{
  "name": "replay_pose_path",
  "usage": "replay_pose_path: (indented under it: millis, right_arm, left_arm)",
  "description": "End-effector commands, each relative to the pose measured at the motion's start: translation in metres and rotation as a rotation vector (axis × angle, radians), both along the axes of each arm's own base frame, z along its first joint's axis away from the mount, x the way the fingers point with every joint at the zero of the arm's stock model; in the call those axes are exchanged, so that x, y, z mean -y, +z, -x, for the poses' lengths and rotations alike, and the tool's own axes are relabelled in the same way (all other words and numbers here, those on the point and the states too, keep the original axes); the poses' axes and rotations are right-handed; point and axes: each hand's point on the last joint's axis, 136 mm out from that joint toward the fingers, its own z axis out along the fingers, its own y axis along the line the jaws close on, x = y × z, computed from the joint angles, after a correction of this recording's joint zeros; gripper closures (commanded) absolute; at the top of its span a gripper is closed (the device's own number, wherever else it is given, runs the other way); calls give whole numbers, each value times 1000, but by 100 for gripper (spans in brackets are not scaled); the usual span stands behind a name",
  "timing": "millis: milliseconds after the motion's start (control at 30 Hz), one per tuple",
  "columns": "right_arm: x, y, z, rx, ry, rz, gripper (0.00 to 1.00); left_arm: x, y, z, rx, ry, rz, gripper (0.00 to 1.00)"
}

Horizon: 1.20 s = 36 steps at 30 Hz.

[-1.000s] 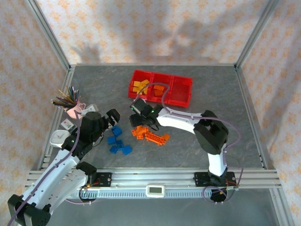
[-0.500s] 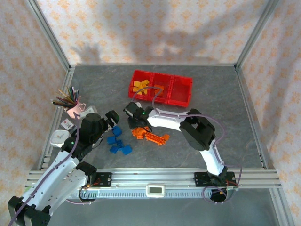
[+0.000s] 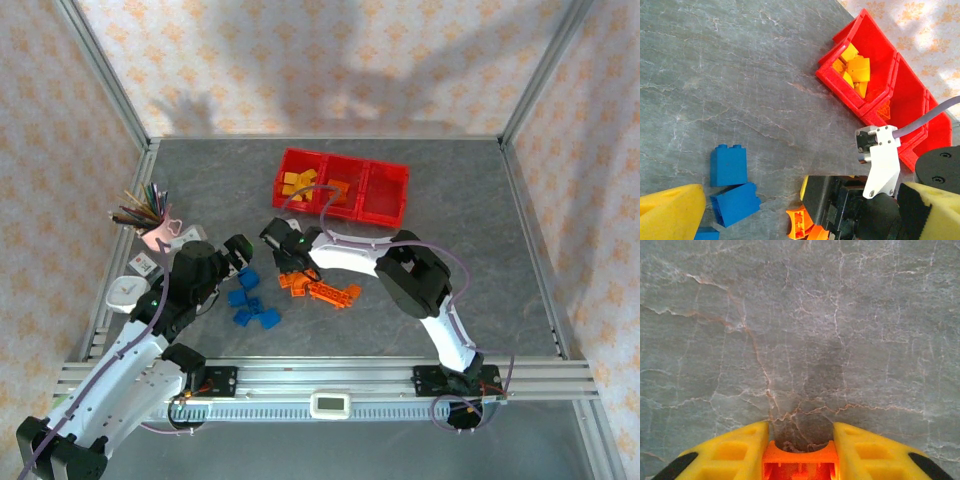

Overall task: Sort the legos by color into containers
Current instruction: Pick up the lego from the center of the table, then place the lego in the container.

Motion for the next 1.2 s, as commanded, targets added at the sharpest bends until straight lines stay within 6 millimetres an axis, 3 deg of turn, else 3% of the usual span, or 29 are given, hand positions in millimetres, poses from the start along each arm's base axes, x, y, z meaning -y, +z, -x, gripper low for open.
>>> replay_pose_path:
  millis: [0, 167, 333, 600, 867, 1167]
  right_arm:
    - [-5, 14, -6, 33, -7, -6, 70]
    - [-10, 50, -13, 82, -15, -67, 71]
    - [2, 82, -33, 128, -64, -123, 71]
    - [62, 114, -94, 208, -221, -133, 71]
    - [124, 119, -161, 281, -353, -79, 71]
    - [148, 104, -223, 330, -409, -7, 71]
  left_arm:
    - [-5, 0, 0, 1, 19, -13, 1]
    - [-4, 8, -1, 15, 11, -12, 1]
    - [0, 19, -6, 42, -2, -7, 1]
    - [18, 36, -26, 88, -62, 18, 1]
    - [39, 38, -52, 97, -120, 43, 1]
    - [59, 40, -80, 92, -167, 50, 1]
